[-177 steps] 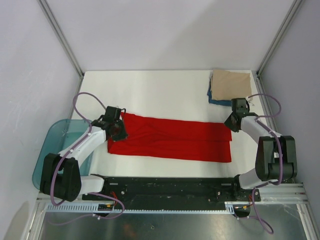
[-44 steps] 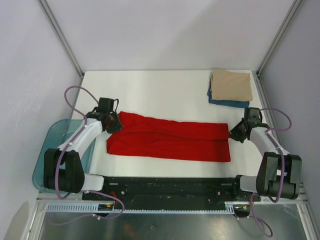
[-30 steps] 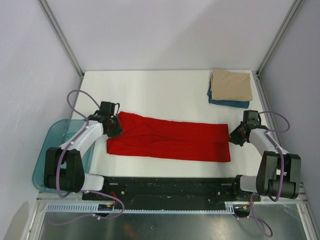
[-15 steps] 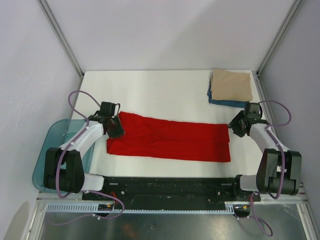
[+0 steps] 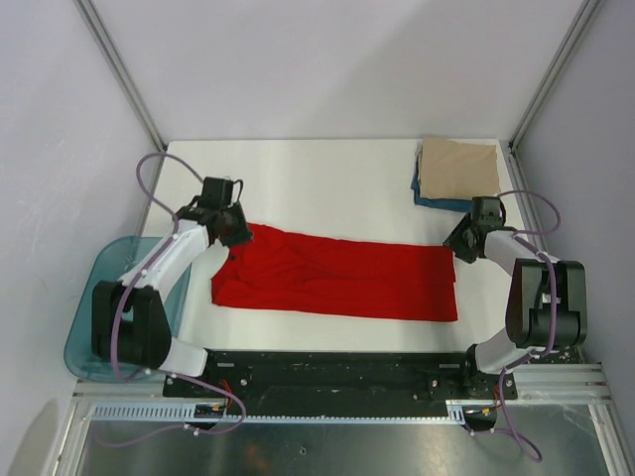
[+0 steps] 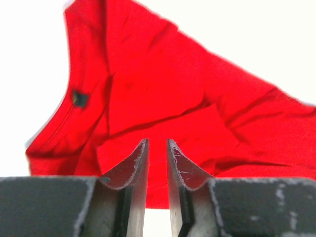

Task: Fold and stack the t-shirts
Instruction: Fold the other side of the tshirt into a rectangle

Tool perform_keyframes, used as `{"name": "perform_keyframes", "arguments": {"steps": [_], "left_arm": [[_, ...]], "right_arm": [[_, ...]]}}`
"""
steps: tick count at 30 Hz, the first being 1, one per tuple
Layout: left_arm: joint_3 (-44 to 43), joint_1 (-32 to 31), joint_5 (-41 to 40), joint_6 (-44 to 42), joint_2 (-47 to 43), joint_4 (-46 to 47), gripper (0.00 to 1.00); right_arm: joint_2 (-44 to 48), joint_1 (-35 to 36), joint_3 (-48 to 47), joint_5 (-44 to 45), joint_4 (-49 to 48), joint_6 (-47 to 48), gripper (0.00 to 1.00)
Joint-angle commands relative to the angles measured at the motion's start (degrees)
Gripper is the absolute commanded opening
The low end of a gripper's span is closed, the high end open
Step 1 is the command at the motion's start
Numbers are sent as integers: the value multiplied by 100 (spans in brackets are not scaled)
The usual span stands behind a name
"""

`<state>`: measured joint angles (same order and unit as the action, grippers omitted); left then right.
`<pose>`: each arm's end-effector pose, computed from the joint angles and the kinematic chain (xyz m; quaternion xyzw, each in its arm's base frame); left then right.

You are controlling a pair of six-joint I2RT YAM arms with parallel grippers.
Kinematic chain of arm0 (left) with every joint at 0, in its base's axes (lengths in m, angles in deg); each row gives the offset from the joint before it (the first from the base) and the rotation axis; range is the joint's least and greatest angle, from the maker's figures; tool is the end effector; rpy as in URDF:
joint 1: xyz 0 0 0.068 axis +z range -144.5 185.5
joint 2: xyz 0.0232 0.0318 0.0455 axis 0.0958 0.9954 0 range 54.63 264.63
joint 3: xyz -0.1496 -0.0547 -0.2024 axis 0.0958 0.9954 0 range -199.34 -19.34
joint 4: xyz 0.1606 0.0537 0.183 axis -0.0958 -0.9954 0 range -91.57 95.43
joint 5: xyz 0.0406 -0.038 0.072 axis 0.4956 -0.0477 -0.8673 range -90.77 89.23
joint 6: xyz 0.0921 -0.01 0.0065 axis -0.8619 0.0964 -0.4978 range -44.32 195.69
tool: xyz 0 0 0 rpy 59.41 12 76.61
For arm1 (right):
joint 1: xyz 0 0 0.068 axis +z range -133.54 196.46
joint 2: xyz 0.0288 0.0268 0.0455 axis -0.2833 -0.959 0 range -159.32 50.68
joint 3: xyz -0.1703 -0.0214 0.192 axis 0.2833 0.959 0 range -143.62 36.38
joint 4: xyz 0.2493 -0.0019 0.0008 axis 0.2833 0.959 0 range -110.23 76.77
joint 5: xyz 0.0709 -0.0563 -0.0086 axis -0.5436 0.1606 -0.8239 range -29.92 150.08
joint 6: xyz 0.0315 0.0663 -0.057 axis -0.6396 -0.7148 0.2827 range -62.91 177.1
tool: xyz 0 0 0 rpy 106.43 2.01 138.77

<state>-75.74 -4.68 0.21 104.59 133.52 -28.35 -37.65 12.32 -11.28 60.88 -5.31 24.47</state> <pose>0.2921 -0.0539 0.1927 -0.1532 0.9446 -0.1047 0.2707 0.3161 -0.0240 0.1258 0.3032 0.9058 0.0664 0.2883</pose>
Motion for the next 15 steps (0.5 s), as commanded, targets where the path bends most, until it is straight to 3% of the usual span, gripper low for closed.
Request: {"name": "perform_keyframes", "arguments": {"steps": [1,9,15], "left_arm": [[-888,-240,-7,-32,832,164,24],[-2177,-275,-448,18,2421,221,36],[-2616,-281,-780,-31,3187,255,40]], "right_arm": [[-126,45,-244,181,-332,48,45],[-337,54,-279,187,-373,124,42],[-439,54,-306,142,-447,177,40]]}}
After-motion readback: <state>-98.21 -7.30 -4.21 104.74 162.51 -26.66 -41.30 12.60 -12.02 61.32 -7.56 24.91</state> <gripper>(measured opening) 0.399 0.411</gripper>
